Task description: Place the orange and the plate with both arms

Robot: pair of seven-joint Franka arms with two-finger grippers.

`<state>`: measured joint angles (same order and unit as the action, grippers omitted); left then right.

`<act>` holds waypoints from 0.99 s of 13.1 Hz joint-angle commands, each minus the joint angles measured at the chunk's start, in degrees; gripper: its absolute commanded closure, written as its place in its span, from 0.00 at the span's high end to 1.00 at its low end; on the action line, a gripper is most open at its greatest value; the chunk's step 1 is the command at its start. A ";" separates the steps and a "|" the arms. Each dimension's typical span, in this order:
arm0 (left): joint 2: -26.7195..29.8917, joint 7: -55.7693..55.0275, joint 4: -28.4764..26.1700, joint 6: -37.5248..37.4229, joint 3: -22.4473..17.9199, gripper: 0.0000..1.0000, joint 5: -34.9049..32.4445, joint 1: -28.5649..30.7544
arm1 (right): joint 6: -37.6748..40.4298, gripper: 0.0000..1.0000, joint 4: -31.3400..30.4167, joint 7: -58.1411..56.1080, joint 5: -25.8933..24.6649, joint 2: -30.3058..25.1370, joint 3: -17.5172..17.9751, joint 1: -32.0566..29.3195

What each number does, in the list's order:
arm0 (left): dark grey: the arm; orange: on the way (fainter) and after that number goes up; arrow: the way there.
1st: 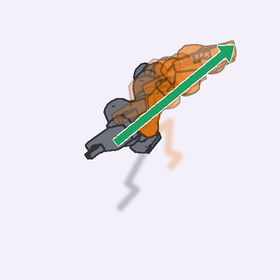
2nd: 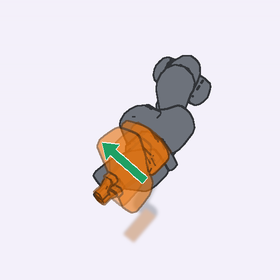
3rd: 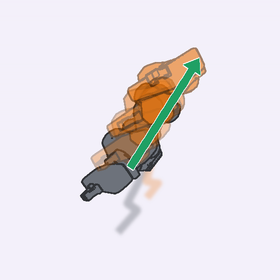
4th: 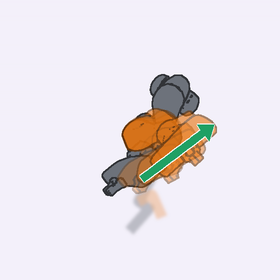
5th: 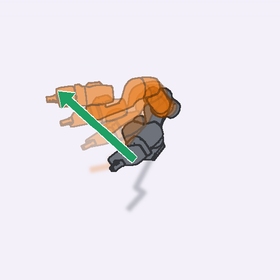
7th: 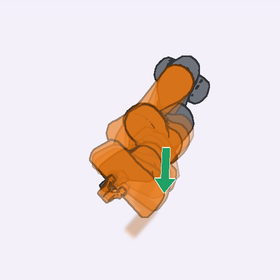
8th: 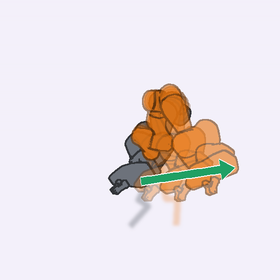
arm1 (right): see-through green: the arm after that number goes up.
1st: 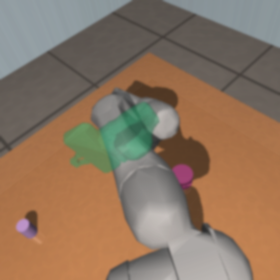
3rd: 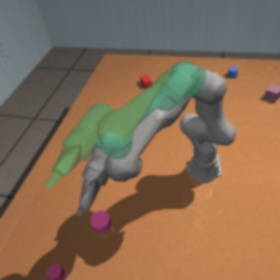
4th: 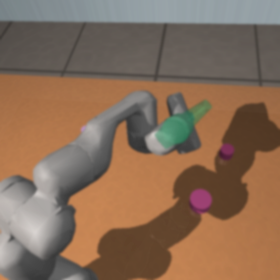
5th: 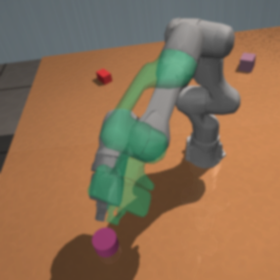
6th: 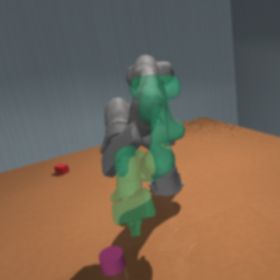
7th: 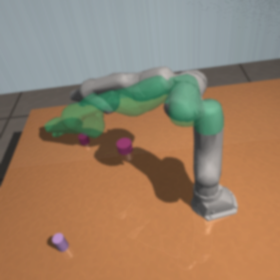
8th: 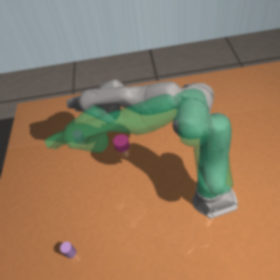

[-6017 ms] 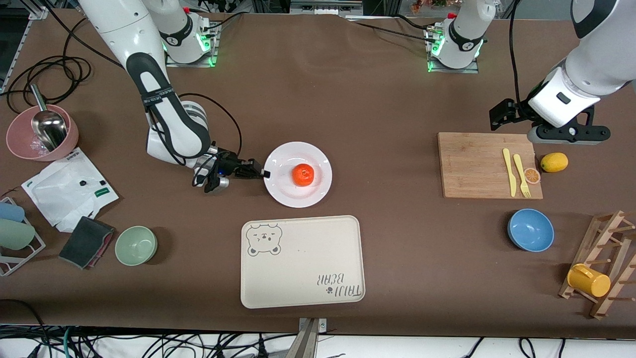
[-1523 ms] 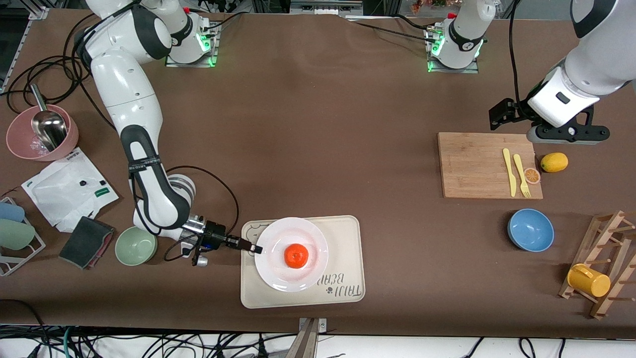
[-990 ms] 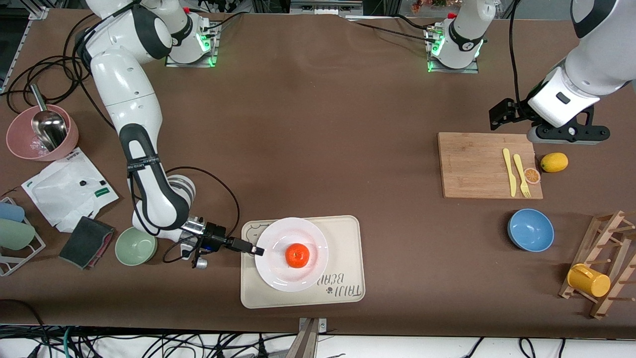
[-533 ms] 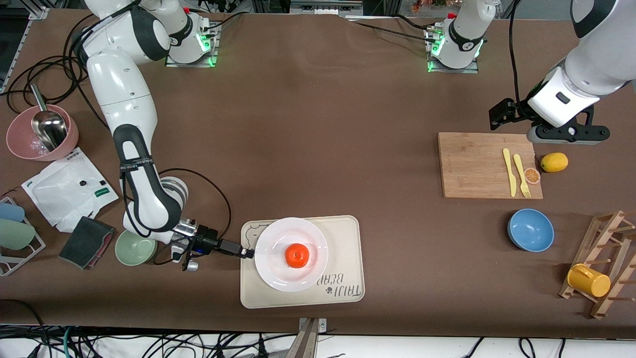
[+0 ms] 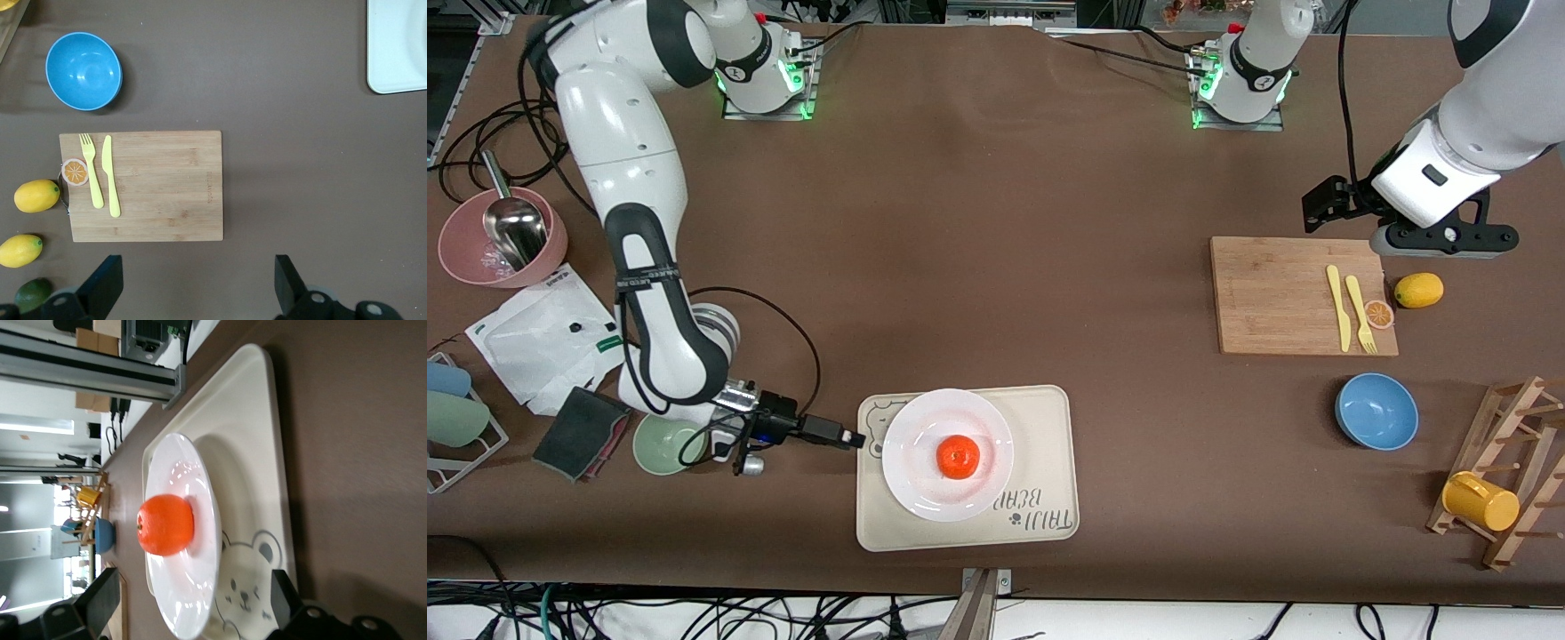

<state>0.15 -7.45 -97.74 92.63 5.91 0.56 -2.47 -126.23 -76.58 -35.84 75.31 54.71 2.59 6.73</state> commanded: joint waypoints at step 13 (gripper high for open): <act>-0.85 0.33 1.85 -1.40 0.06 1.00 -1.08 -0.69 | 18.03 1.00 -17.20 13.08 -42.42 -22.54 -9.52 0.83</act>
<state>0.14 -7.45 -97.71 92.63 6.04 0.56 -2.74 -110.19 -91.45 -23.57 36.43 35.21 -5.29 6.80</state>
